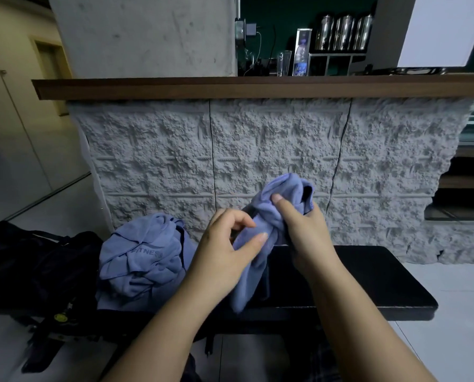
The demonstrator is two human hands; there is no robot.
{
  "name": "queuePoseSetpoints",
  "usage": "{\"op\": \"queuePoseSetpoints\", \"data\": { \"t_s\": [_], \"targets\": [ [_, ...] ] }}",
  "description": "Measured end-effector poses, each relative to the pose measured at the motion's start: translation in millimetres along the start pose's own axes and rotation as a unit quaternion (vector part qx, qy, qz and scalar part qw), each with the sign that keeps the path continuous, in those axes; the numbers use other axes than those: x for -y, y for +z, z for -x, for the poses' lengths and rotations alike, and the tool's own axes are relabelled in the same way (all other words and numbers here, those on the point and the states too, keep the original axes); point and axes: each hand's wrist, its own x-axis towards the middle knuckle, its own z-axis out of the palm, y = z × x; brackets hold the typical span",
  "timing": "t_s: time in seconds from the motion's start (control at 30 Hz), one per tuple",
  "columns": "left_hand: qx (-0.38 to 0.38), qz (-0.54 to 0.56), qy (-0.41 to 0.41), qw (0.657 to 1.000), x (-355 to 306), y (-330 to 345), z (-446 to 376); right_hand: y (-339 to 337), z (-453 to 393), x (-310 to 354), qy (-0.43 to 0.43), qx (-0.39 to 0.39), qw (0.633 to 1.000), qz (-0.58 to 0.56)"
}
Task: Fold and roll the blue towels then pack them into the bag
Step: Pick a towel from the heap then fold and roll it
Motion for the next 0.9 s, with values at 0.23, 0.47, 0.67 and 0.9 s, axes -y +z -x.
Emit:
{"op": "queuePoseSetpoints", "data": {
  "t_s": [0.23, 0.47, 0.67, 0.9],
  "targets": [
    [0.015, -0.107, -0.030, 0.994, 14.0, 0.9, 7.7, -8.3, 2.7, -0.8, 0.024, -0.021, 0.999, -0.022],
    [-0.075, -0.035, -0.097, 0.992, 10.3, -12.6, -3.7, -19.2, -1.4, -9.5, 0.007, -0.013, 0.992, 0.129],
    [-0.122, 0.068, -0.080, 0.987, 5.9, -18.0, -4.5, -23.4, -4.2, -13.1, 0.056, -0.012, 0.972, 0.230],
    [0.011, 0.094, -0.094, 0.991, -5.0, 1.3, 4.6, -5.6, 13.7, 6.7, -0.031, 0.048, 0.957, 0.285]
  ]
}}
